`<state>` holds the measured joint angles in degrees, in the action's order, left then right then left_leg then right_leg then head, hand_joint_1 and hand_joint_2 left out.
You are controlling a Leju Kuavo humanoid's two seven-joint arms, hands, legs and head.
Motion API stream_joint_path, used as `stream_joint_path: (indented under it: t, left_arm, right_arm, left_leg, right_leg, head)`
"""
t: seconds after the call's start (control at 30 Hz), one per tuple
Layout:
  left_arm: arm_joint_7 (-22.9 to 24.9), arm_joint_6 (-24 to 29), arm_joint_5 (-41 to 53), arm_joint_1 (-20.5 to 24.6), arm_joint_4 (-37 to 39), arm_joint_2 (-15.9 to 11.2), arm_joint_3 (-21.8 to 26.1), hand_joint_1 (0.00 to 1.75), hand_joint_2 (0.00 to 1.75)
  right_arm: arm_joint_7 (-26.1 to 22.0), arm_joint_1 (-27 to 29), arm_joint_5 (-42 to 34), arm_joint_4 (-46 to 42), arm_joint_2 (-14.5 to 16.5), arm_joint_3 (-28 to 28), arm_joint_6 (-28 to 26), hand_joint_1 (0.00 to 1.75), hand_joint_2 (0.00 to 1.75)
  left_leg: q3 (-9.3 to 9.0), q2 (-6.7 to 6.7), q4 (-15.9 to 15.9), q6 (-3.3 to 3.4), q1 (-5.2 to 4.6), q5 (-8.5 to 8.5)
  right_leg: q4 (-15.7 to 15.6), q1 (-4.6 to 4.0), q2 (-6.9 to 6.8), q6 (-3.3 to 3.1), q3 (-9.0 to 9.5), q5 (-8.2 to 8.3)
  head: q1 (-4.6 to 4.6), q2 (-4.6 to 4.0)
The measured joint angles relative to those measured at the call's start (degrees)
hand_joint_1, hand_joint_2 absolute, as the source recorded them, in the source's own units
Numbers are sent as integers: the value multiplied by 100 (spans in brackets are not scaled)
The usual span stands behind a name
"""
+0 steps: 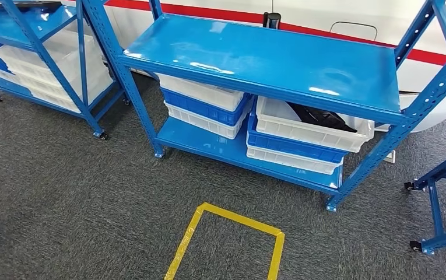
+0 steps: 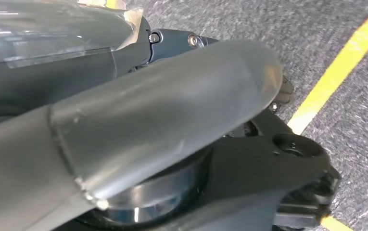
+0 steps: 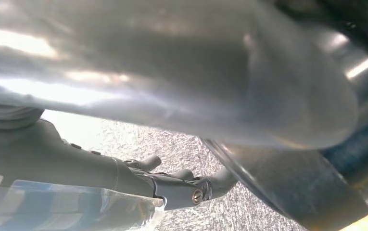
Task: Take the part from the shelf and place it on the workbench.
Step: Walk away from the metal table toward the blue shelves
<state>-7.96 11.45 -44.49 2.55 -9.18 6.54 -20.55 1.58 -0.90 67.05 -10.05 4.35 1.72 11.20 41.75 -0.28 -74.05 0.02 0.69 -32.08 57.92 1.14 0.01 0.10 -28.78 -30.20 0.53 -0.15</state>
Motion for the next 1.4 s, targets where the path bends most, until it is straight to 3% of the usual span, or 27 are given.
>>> stream_joint_path:
  t: [0.07, 0.13, 0.3, 0.37, 0.43, 0.47, 0.5, 0.53, 0.6, 0.67, 0.77, 0.83, 0.93, 0.97, 1.0, 1.03, 1.1, 1.13, 1.17, 1.3, 1.37, 1.4]
  left_arm:
    - [-2, 0, 3, -4, 0, -4, -1, 0, 0]
    - [-9, 0, 8, 10, 0, -16, -2, 0, 0]
    - [-37, -7, 11, 17, -2, -30, -2, 0, 0]
    - [-47, -10, 11, 24, -2, -30, -2, 0, 0]
    - [-50, -14, 11, 24, -2, -31, -2, 0, 0]
    - [-50, -15, 14, 19, -2, -30, -2, 0, 0]
    - [-50, -18, 15, 15, -1, -30, -2, 0, 0]
    - [-50, -22, 17, 12, -1, -30, -2, 0, 0]
    - [-50, -39, 22, 12, -1, -29, -2, 0, 0]
    - [-50, -50, 26, 15, -1, -32, -2, 0, 0]
    - [-50, -58, 37, 16, -1, -39, -4, 0, 0]
    - [-49, -64, 51, 19, -2, -46, -5, 0, 0]
    - [-46, -67, 60, 13, -1, -51, -6, 0, 0]
    - [-44, -68, 62, 7, -1, -52, -6, 0, 0]
    - [-42, -70, 65, 1, 0, -53, -7, 0, 0]
    - [-39, -75, 68, -2, 0, -54, -7, 0, 0]
    - [-35, -95, 80, 1, 0, -62, -10, 0, 0]
    - [-32, -105, 89, 7, -1, -72, -12, 0, 0]
    - [-29, -114, 99, 14, -1, -81, -17, 0, 0]
    - [-3, -135, 121, 17, -3, -97, -59, 0, 0]
    - [9, -138, 126, 18, -4, -100, -70, 0, 0]
    - [13, -138, 128, 21, -4, -99, -73, 0, 0]
  right_arm:
    - [2, -8, -5, 0, 0, -21, -13, 0, 0]
    - [2, -16, -13, 0, 1, -32, -31, 0, 0]
    - [4, -27, -34, 0, -1, -51, -73, 0, 0]
    - [6, -30, -40, 0, -3, -59, -84, 0, 0]
    - [4, -28, -51, 0, -4, -67, -87, 0, 0]
    - [3, -28, -57, 0, -5, -72, -89, 0, 0]
    - [2, -29, -62, 0, -5, -75, -90, 0, 0]
    - [2, -30, -63, 0, -7, -79, -91, 0, 0]
    - [4, -30, -64, 1, -10, -81, -94, 0, 0]
    - [6, -27, -64, 2, -9, -81, -95, 0, 0]
    - [7, -30, -72, 2, -5, -85, -98, 0, 0]
    - [9, -31, -82, 2, 2, -92, -108, 0, 0]
    - [17, -29, -93, 2, 7, -109, -116, 0, 0]
    - [20, -27, -98, 2, 7, -113, -117, 0, 0]
    - [20, -25, -103, 2, 7, -117, -121, 0, 0]
    - [21, -23, -110, 2, 8, -121, -125, 0, 0]
    - [21, -19, -123, 2, 15, -131, -133, 0, 0]
    - [21, -21, -133, 2, 22, -138, -138, 0, 0]
    - [22, -24, -143, 2, 30, -149, -141, 0, 0]
    - [41, -35, -171, 1, 49, -187, -145, 0, 0]
    - [59, -37, -174, 0, 48, -198, -145, 0, 0]
    - [64, -36, -174, 0, 48, -202, -145, 0, 0]
  left_leg:
    - [-349, 18, 682, 41, 2, 370]
    - [-679, 37, 1328, 86, -25, 566]
    - [-833, 18, 1598, 220, -72, 563]
    - [-884, 14, 1661, 272, -47, 586]
    - [-894, 1, 1662, 297, -49, 568]
    - [-906, -9, 1660, 299, -51, 554]
    - [-925, -23, 1658, 295, -50, 538]
    - [-955, -39, 1657, 283, -48, 520]
    - [-1022, -67, 1645, 234, -57, 468]
    - [-1058, -82, 1631, 175, -83, 416]
    - [-1062, -81, 1617, 119, -73, 380]
    - [-961, -50, 1369, 63, -49, 240]
    - [-379, -14, 283, -5, -32, -181]
    - [-190, -12, 8, -9, -27, -221]
    - [-97, -12, -60, -2, -23, -146]
    - [-113, -11, 92, 17, -21, 33]
    - [-397, -2, 833, 97, -36, 500]
    - [-548, 10, 1176, 136, -57, 633]
    - [-651, 24, 1397, 166, -80, 684]
    - [-785, 21, 1590, 237, -115, 621]
    - [-890, 14, 1701, 280, -78, 632]
    - [-924, 14, 1724, 296, -72, 621]
  right_leg:
    - [0, -1, -26, -4, 17, -13]
    - [3, -30, -32, 23, 10, -39]
    - [60, -51, -61, 160, -16, -142]
    - [567, -43, -49, 145, -251, -381]
    - [1302, -40, -34, 131, -675, -656]
    - [1512, -40, -31, 154, -816, -692]
    - [1511, -38, -30, 199, -850, -626]
    - [1274, -32, -30, 256, -764, -465]
    - [511, -15, -29, 341, -445, -78]
    - [64, -26, -24, 286, -254, 119]
    - [10, -31, -18, 139, -205, 143]
    - [-2, -7, -20, 64, -166, 134]
    - [-6, -13, -29, -35, -108, 83]
    - [-5, -21, -29, -56, -88, 66]
    - [-5, -28, -24, -69, -63, 47]
    - [-5, -34, -17, -75, -30, 24]
    - [-10, -44, -5, -63, 37, -33]
    - [-10, -63, -2, -41, 55, -66]
    - [-17, -72, -5, -16, 63, -95]
    - [-48, -81, -47, 101, 126, -177]
    - [325, -81, -42, 114, -26, -341]
    - [684, -64, -32, 109, -223, -469]
  head:
    - [2, 0]
    - [-1, 0]
    - [-6, 0]
    - [-23, 0]
    - [-35, 0]
    - [-34, 0]
    - [-36, 0]
    - [-35, 0]
    - [-41, 0]
    - [-46, 0]
    - [-45, 0]
    - [-37, 0]
    - [-27, 0]
    - [-27, 0]
    - [-27, 0]
    - [-26, 0]
    - [-27, 0]
    - [-30, 0]
    - [-29, 0]
    - [-21, 0]
    - [-28, 0]
    - [-35, 0]
